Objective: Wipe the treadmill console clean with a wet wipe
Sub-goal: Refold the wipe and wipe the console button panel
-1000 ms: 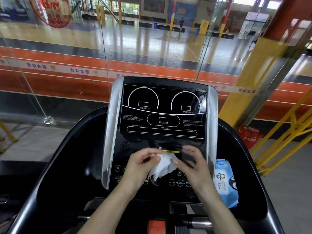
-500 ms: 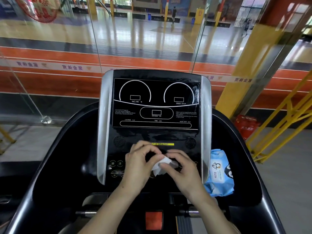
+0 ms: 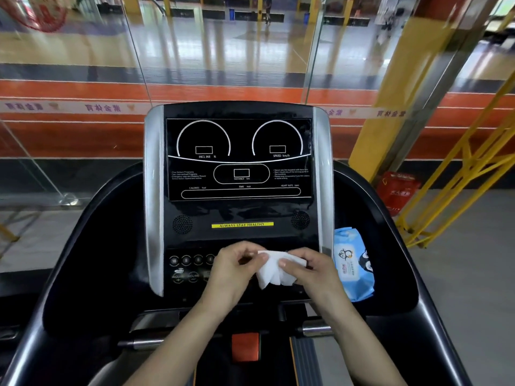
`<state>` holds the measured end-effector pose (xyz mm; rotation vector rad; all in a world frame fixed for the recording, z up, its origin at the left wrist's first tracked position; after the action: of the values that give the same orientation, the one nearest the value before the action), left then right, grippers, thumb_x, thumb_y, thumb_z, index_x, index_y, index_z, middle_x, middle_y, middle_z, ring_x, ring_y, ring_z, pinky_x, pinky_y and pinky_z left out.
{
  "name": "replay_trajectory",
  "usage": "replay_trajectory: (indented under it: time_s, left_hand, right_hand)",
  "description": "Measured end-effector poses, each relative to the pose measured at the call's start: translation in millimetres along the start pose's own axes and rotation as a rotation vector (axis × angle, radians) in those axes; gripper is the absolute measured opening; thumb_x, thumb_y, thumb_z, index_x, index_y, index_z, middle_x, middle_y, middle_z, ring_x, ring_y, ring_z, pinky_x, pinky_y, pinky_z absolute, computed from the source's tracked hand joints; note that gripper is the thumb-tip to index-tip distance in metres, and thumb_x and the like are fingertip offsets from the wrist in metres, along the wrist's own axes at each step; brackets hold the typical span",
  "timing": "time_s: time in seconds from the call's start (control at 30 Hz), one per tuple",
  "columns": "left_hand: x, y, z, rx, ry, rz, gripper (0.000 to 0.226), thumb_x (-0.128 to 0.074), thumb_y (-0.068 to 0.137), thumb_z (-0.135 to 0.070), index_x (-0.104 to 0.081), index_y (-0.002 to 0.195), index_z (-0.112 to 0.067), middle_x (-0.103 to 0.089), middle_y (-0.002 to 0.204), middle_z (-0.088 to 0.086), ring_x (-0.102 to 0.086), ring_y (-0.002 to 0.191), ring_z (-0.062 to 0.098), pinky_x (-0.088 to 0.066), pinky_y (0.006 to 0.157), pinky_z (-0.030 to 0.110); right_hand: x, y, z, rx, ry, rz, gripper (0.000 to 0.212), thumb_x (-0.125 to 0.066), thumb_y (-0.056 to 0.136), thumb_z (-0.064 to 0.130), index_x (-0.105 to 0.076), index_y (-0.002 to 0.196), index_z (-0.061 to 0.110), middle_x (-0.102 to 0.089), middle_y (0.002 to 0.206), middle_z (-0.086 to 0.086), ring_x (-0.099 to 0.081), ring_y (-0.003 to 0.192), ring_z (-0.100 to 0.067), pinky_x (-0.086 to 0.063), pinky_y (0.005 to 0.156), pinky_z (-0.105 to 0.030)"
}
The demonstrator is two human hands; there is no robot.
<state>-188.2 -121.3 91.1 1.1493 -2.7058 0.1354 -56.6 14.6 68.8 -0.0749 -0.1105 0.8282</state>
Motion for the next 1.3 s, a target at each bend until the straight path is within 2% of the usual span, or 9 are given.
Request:
replay_trajectory:
  time_s: [0.17,0.37,0.43,0.53,0.67,0.8,1.0,1.13,1.3]
  left_hand:
    - [-20,-10,-3,0.004,0.085,-0.031,0.015,-0.078,0.091,-0.017,-0.076,0.081,-0.028,-0.077,0.084,-0.012,-0.073,0.085,0.006,-0.056,0.085,0.027]
    - [-31,-25,-17,-0.057,0.119,-0.104,0.010,-0.076,0.093,-0.015,-0.077,0.085,-0.022,-0.077,0.083,-0.013,-0.071,0.083,0.003,-0.050,0.075,0.011]
    - [-39,-27,-17,-0.079,0.119,-0.087,0.009,-0.074,0.094,-0.017,-0.080,0.094,-0.024,-0.077,0.091,-0.017,-0.071,0.091,-0.001,-0.051,0.082,0.012]
    - [-57,-33,-16,-0.114,0.146,-0.001,0.030,-0.065,0.097,-0.009,-0.079,0.114,-0.029,-0.075,0.109,-0.021,-0.067,0.108,-0.006,-0.050,0.097,0.015]
    - [-71,-41,-8,-0.075,0.102,0.077,0.056,-0.050,0.096,0.007,-0.071,0.118,-0.041,-0.075,0.116,-0.023,-0.065,0.116,-0.007,-0.047,0.103,0.013]
    - [-76,-45,2,-0.003,-0.018,0.144,0.048,-0.039,0.100,0.011,-0.059,0.124,-0.025,-0.077,0.119,-0.006,-0.069,0.116,0.003,-0.049,0.098,0.015]
    - [-73,-49,14,-0.016,0.037,0.165,0.049,-0.037,0.101,0.009,-0.051,0.125,-0.030,-0.076,0.121,-0.009,-0.065,0.123,0.005,-0.045,0.110,0.027]
    - [-73,-52,15,-0.027,0.047,0.175,0.054,-0.038,0.097,0.012,-0.051,0.126,-0.032,-0.074,0.125,-0.012,-0.062,0.126,0.000,-0.044,0.109,0.022]
    - [-76,-57,12,-0.067,0.089,0.216,0.058,-0.040,0.093,0.013,-0.053,0.125,-0.034,-0.073,0.125,-0.017,-0.057,0.127,-0.007,-0.041,0.105,0.011]
  right_hand:
    - [13,-11,-2,0.056,-0.101,-0.212,0.017,-0.082,0.090,0.013,-0.077,0.075,0.019,-0.070,0.068,0.012,-0.062,0.065,0.000,-0.048,0.067,-0.019]
    - [13,-22,-15,0.004,0.049,-0.198,0.020,-0.072,0.100,0.020,-0.085,0.092,0.033,-0.082,0.091,-0.001,-0.077,0.092,-0.014,-0.064,0.088,-0.042]
    - [7,-27,-23,-0.061,0.222,-0.149,0.025,-0.065,0.104,0.020,-0.085,0.095,0.033,-0.083,0.098,-0.006,-0.078,0.101,-0.022,-0.062,0.091,-0.039]
    - [3,-35,-33,-0.139,0.510,-0.110,0.023,-0.062,0.104,0.024,-0.084,0.102,0.015,-0.079,0.111,-0.018,-0.074,0.113,-0.030,-0.056,0.101,-0.042]
    - [12,-42,-34,-0.136,0.603,-0.083,0.028,-0.066,0.100,0.021,-0.077,0.115,0.001,-0.076,0.118,-0.024,-0.073,0.117,-0.033,-0.055,0.104,-0.045]
    - [19,-45,-41,-0.165,0.594,-0.097,0.024,-0.067,0.101,0.012,-0.074,0.119,-0.003,-0.075,0.119,-0.027,-0.073,0.116,-0.035,-0.057,0.103,-0.046]
    - [31,-46,-53,-0.274,0.624,-0.144,0.013,-0.060,0.100,-0.003,-0.068,0.093,0.006,-0.076,0.105,-0.022,-0.074,0.107,-0.036,-0.058,0.096,-0.047]
    - [34,-46,-49,-0.267,0.623,-0.102,0.013,-0.068,0.098,0.002,-0.070,0.088,0.010,-0.077,0.103,-0.016,-0.076,0.099,-0.029,-0.059,0.087,-0.042]
    - [36,-46,-50,-0.270,0.585,-0.094,0.019,-0.056,0.101,-0.002,-0.070,0.113,0.003,-0.077,0.100,-0.014,-0.077,0.097,-0.027,-0.061,0.086,-0.039]
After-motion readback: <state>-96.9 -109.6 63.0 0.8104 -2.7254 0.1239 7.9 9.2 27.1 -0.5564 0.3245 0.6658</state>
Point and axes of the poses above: each hand's wrist, its own y-axis towards the middle knuckle, its own x-axis out of the back of the hand, z = x × y, the point moved 9 cm from there along y, towards the middle knuckle
